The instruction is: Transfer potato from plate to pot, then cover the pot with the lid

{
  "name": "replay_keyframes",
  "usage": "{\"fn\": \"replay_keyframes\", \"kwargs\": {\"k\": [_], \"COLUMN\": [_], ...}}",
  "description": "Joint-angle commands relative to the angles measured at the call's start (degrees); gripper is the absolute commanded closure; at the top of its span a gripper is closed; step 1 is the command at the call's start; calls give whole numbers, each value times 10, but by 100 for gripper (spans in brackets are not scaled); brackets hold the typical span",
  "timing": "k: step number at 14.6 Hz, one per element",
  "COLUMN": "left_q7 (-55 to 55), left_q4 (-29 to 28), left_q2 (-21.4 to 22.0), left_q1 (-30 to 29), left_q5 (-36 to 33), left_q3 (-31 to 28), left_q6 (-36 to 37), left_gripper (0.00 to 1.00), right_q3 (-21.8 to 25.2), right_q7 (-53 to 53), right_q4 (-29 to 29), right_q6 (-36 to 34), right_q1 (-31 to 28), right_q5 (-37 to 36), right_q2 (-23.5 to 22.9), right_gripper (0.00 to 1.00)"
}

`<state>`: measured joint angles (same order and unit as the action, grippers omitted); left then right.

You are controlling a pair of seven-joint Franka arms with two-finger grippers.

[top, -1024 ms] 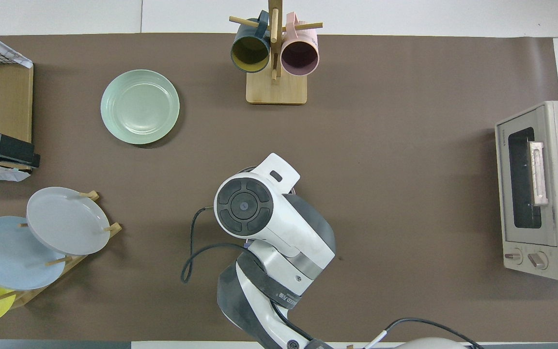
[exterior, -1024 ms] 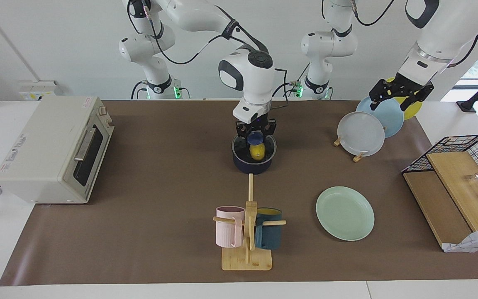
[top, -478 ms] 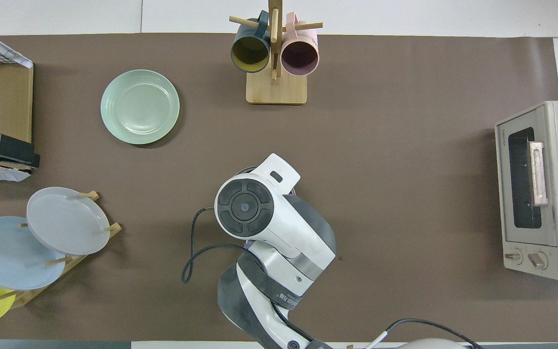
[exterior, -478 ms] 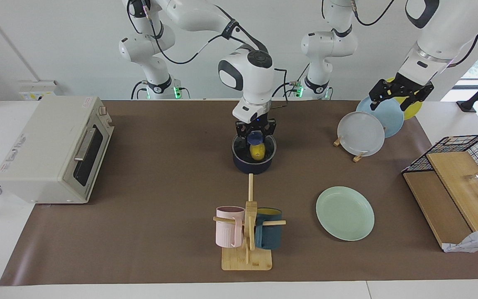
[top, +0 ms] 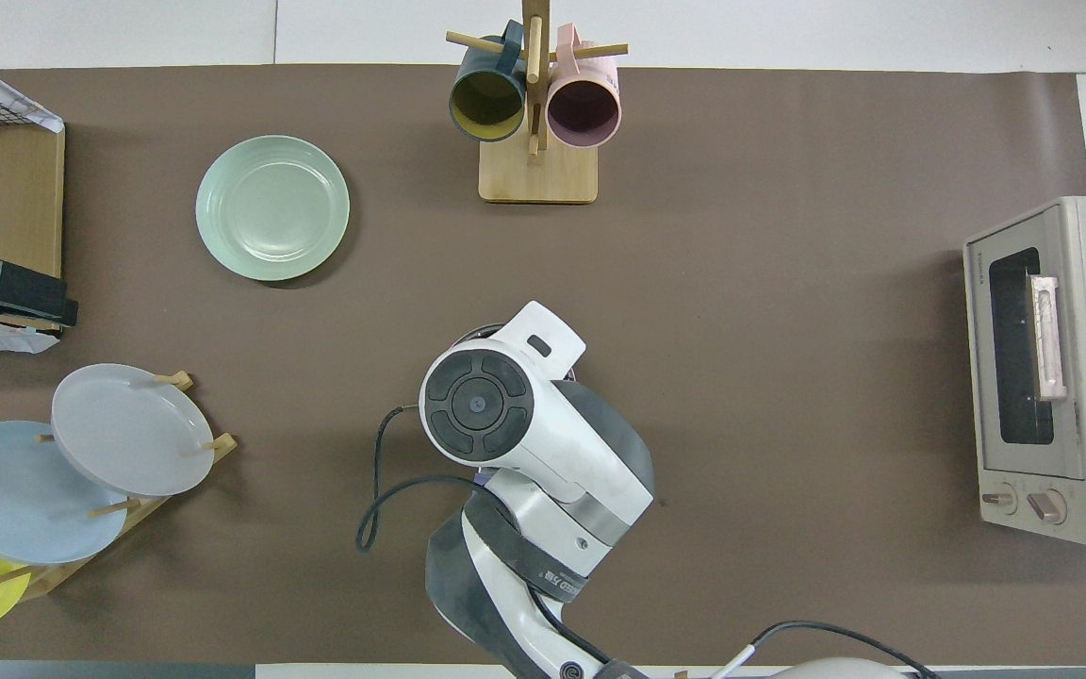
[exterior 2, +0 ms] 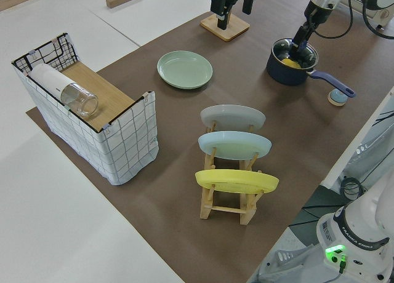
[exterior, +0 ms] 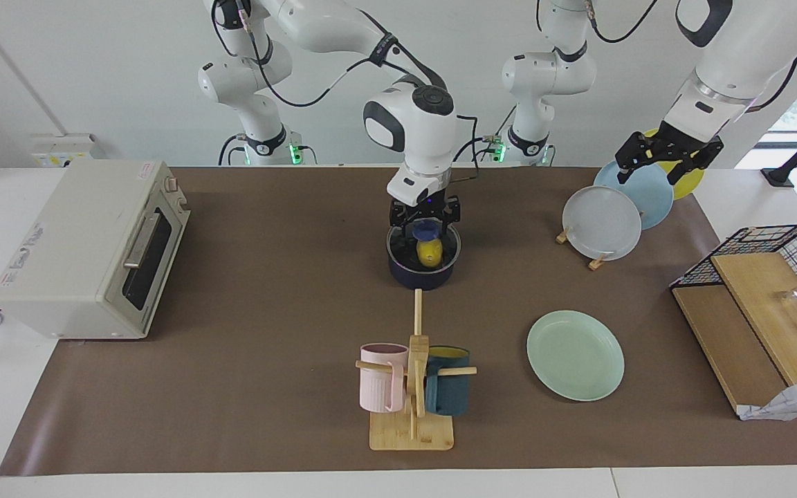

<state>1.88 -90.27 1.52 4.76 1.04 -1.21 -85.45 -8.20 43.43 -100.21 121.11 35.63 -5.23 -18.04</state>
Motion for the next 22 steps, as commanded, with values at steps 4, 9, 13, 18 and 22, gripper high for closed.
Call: {"fn": "replay_keyframes", "kwargs": {"k": [4,9,13,18,22], "left_q7": [-5,-5,-5,-5,-5], "left_q4": [-19,-19,-19,-19,-19], "left_q2": [17,17,17,17,17], "left_q1": [-6,-6,-6,-6,-6], "left_q5": [-13,-13,-13,-13,-13], "left_q3": [6,6,6,6,6], "left_q6": [-8,-8,-8,-8,-8], "left_gripper": [0,0,0,0,0], "right_q3": [-2,1,-2,0,1], "right_q7": [-12,-48,-99,-185,-328], "right_q4": [-3,86,127,124,81], "right_q6": [-14,-132,-220,-328,-371], "right_q1": [-10,-61,-98,-198,-297], "right_q5": [-30,-24,-7,21,30], "right_q2": [23,36,70,144,199], "right_gripper": [0,0,0,0,0]}}
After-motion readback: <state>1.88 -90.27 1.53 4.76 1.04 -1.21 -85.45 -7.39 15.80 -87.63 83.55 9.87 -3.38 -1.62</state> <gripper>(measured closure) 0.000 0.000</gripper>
